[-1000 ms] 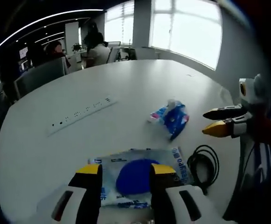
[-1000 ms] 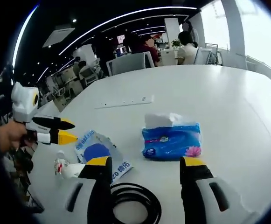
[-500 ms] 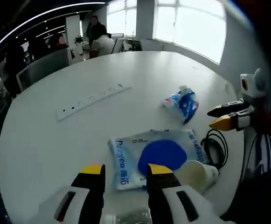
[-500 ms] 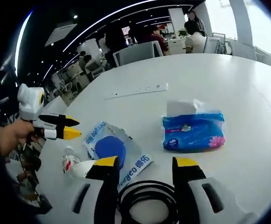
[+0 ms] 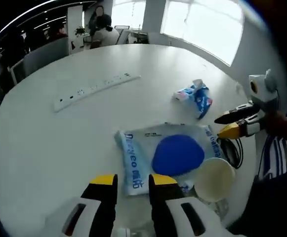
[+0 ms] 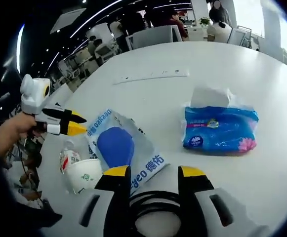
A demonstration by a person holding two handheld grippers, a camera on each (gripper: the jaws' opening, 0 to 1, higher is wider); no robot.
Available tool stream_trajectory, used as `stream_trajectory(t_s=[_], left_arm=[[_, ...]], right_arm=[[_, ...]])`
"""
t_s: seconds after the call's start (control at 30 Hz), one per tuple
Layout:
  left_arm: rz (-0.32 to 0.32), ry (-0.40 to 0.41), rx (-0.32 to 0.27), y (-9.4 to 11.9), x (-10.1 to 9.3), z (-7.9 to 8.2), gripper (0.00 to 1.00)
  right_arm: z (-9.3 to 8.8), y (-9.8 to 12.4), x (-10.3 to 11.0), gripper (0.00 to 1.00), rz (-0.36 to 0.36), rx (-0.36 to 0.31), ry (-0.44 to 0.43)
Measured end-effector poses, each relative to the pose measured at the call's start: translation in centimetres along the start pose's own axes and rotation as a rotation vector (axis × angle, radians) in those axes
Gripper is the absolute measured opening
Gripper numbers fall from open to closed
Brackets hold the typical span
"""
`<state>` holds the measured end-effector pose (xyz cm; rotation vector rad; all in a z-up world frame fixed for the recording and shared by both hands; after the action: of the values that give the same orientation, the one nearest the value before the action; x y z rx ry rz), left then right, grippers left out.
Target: Arrange the tabletop items into an orderly group along one side of the table until the central work area is clear of visible clutter.
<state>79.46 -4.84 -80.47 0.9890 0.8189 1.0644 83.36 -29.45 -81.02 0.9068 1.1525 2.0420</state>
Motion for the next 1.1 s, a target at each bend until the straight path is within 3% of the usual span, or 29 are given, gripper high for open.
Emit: stream_trajectory(t_s=[0.23, 0.4, 0.5, 0.97, 1.1], left_arm=[[-0.034, 0.01, 0.017, -0.7, 0.4, -0.8, 0.13], [-0.053, 0.025, 0.013, -1.0, 0.6, -0.7, 0.14], [-0.031, 0.017, 0.012, -1.3, 1.1, -0.7, 0.14], [-0.085, -0.008, 0.024, -2.1, 0.5, -0.7, 0.03], [-0.072, -0.047, 0.034, -2.1, 0.2, -0.5, 0.0]], right_arm=[[-0.7, -0.8, 0.4, 0.28, 0.035, 0.06, -0.039], [-1.0, -1.1, 0.7, 0.21, 0.05, 0.084, -0.031], [-1.2, -1.3, 1.0, 0.19, 0.054, 0.099, -0.029], [-1.7, -1.9, 1.8, 0.09, 0.077, 0.106, -0.056], [-1.5, -1.8, 1.8, 0.05, 0.071, 0.101, -0.034]])
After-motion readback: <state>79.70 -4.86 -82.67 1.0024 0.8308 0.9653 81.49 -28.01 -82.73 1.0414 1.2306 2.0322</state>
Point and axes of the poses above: the point that each gripper's makers call its tool centre point, and the gripper's own axes: y roughly backward along the fingers, x roughly to its left, z roughly out of its top, the point moved 5 cm from there along y, roughly backward along the fingers, and after that the axes turned 14 degrees about x, right-handed, at the moved point
